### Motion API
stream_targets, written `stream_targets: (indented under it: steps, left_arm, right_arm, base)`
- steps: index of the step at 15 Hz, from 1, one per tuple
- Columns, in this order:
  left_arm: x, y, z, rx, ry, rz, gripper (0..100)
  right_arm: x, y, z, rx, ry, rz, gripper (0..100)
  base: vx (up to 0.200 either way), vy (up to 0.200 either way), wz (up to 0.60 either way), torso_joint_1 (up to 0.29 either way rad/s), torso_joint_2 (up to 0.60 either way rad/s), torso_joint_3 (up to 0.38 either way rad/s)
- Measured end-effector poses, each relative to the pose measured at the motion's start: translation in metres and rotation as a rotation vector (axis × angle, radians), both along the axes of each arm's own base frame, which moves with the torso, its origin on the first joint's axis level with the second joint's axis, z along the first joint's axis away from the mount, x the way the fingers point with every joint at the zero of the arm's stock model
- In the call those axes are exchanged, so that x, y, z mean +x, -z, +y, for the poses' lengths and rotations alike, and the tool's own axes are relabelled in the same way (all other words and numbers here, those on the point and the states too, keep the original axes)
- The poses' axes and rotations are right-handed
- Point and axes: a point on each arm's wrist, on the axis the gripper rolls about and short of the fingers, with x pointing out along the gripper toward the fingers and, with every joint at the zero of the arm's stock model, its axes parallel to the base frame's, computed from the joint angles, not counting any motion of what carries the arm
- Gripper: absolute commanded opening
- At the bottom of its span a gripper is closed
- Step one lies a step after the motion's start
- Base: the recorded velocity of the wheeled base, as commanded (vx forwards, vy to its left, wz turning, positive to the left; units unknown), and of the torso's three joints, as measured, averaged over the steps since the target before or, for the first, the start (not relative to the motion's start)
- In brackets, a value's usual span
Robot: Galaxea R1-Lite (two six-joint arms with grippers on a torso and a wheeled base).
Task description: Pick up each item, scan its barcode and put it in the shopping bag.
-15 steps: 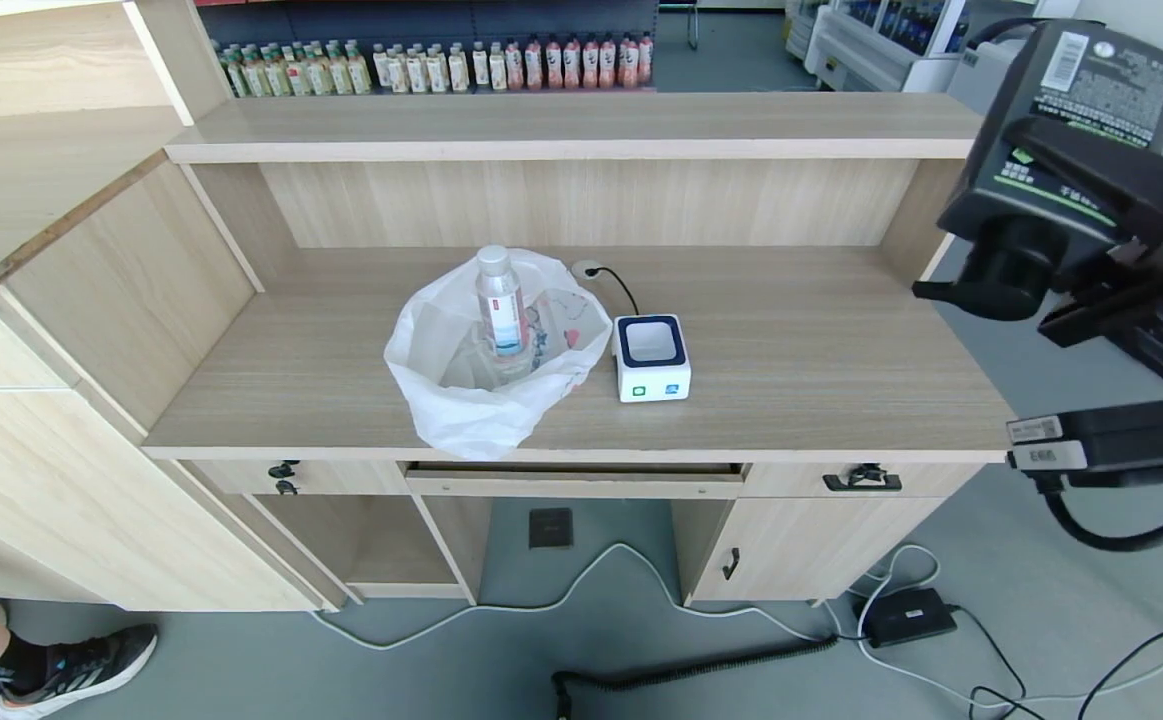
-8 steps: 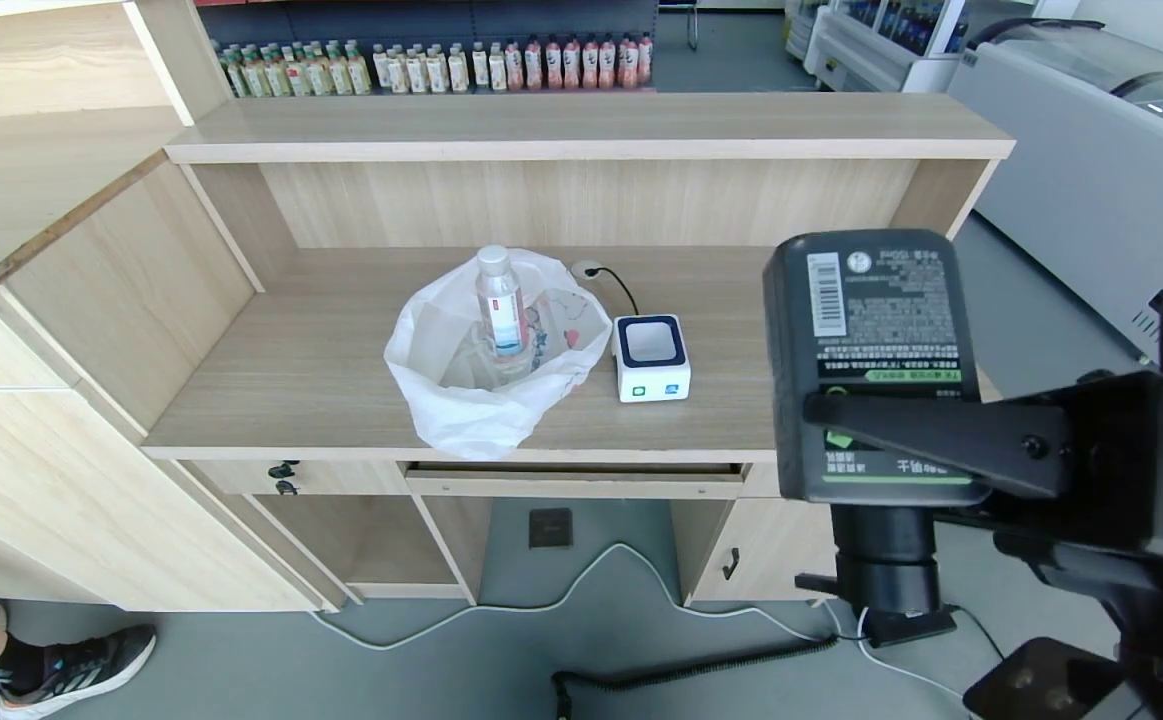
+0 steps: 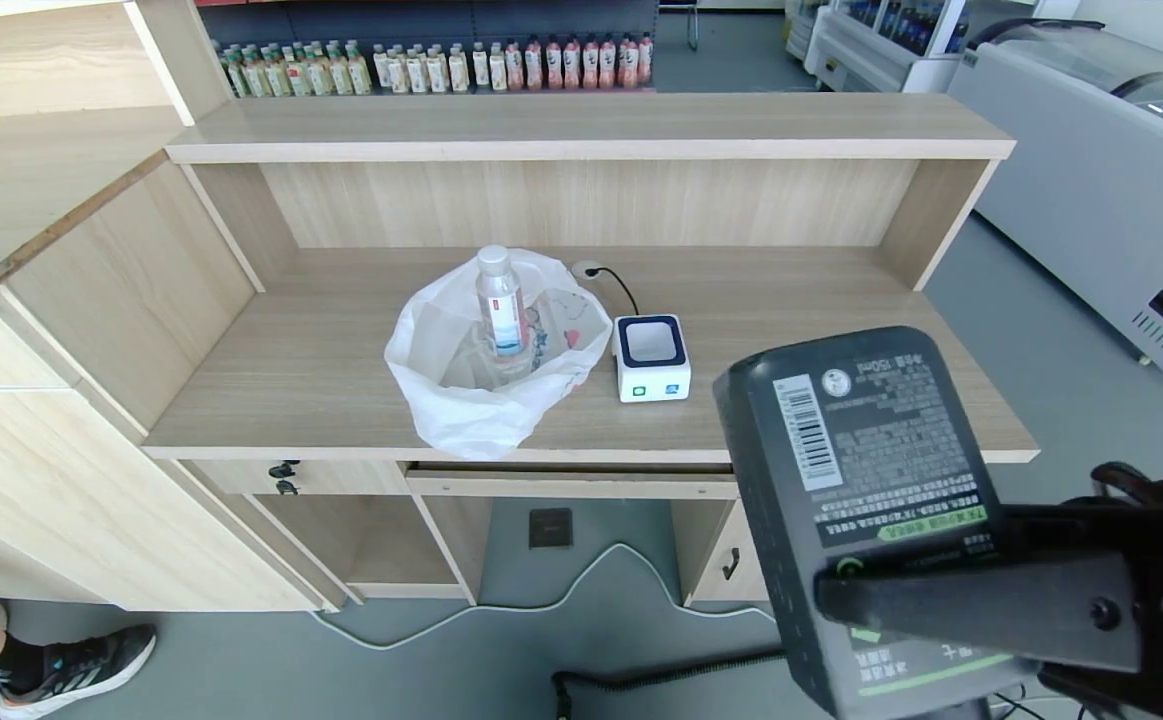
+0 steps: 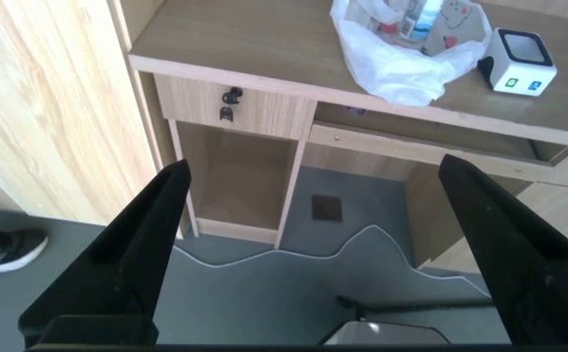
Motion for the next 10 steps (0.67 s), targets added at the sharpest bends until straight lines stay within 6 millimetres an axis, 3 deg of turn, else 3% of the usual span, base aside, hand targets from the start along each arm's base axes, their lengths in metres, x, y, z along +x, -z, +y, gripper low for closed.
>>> stream_targets:
  steps: [4,10]
  left_arm:
    - [0.0,0.0,0.0,0.0,-0.001,0.0,100]
    - [0.0,0.0,0.0,0.0,0.0,0.0,100]
  right_arm:
    - [-0.011,-0.002,-0.008,0.004,-0.124,-0.066,0]
    - [-0.016,0.001,-0.018,-0.027,-0.149,-0.087,0]
  base:
    - [0.0,0.0,0.0,0.0,0.0,0.0]
    - [0.0,0.0,0.0,0.0,0.0,0.0]
